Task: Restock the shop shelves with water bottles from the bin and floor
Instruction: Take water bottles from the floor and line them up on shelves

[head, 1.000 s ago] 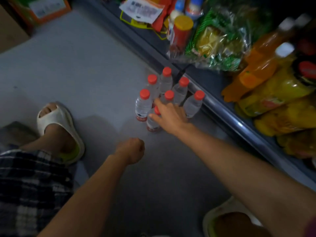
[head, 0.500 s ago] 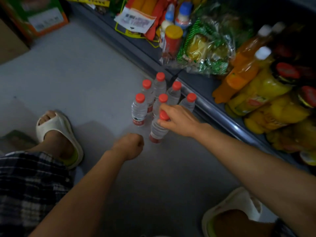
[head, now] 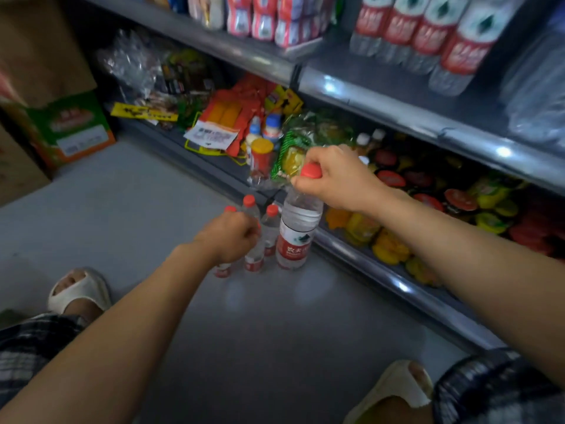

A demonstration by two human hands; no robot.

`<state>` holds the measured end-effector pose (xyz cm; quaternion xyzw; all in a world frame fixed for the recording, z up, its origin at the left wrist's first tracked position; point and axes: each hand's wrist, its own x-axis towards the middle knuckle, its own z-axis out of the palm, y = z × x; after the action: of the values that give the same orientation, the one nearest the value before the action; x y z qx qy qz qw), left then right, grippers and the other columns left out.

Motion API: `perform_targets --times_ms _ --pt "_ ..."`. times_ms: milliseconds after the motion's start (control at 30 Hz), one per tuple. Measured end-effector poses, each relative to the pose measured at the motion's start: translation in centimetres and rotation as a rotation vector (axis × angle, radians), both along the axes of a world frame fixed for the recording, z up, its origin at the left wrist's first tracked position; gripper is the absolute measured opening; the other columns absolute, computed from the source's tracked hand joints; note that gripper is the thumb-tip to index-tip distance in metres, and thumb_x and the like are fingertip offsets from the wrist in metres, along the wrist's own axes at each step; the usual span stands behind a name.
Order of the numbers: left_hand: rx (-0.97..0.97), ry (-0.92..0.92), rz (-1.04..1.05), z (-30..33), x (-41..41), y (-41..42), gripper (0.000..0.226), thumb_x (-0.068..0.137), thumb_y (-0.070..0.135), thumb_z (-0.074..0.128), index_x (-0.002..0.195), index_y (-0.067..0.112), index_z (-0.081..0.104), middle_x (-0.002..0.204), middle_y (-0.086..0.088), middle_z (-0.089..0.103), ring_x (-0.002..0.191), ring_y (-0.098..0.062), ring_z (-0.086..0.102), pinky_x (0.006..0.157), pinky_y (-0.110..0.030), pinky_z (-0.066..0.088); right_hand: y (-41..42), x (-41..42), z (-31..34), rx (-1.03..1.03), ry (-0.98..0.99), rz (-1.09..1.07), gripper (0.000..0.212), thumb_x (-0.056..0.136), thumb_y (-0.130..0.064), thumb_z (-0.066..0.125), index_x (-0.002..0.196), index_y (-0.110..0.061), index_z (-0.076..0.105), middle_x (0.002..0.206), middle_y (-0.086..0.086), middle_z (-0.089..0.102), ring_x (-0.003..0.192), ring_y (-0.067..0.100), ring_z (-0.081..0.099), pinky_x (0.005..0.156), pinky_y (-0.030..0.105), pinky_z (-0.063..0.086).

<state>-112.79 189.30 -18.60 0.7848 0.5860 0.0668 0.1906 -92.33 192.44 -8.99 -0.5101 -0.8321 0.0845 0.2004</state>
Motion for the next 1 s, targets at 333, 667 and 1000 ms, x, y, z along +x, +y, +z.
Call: perform_targets --times_ms 333,667,1000 --pt "0.227 -0.043 -0.134 11.4 3.8 1.2 0.012 0.090 0.019 0.053 0.085 0.015 0.063 0.086 -0.008 0.065 0.083 -0.031 0.060 0.073 -0.042 0.051 -1.1 3.1 10.8 0.187 0.188 -0.215 0.042 0.074 -0.039 0.070 0.067 0.002 0.059 0.064 0.016 0.058 0.060 0.024 0.054 0.053 0.038 0.040" --pt "0.407 -0.065 -0.191 20.5 5.3 6.8 0.013 0.090 0.026 0.057 0.092 0.021 0.068 0.091 -0.004 0.069 0.089 -0.026 0.063 0.077 -0.037 0.050 3.6 7.0 21.8 0.431 0.320 -0.356 0.041 0.072 -0.035 0.068 0.051 -0.003 0.052 0.047 0.007 0.043 0.044 0.007 0.032 0.043 0.030 0.029" --pt "0.485 -0.123 -0.243 23.9 9.0 14.8 0.013 0.092 0.024 0.056 0.098 0.021 0.068 0.093 -0.001 0.070 0.087 -0.023 0.064 0.077 -0.038 0.053 13.2 11.9 26.2 0.448 0.215 -0.524 0.040 0.079 -0.036 0.065 0.072 0.003 0.063 0.064 0.012 0.059 0.057 0.019 0.051 0.055 0.038 0.048"
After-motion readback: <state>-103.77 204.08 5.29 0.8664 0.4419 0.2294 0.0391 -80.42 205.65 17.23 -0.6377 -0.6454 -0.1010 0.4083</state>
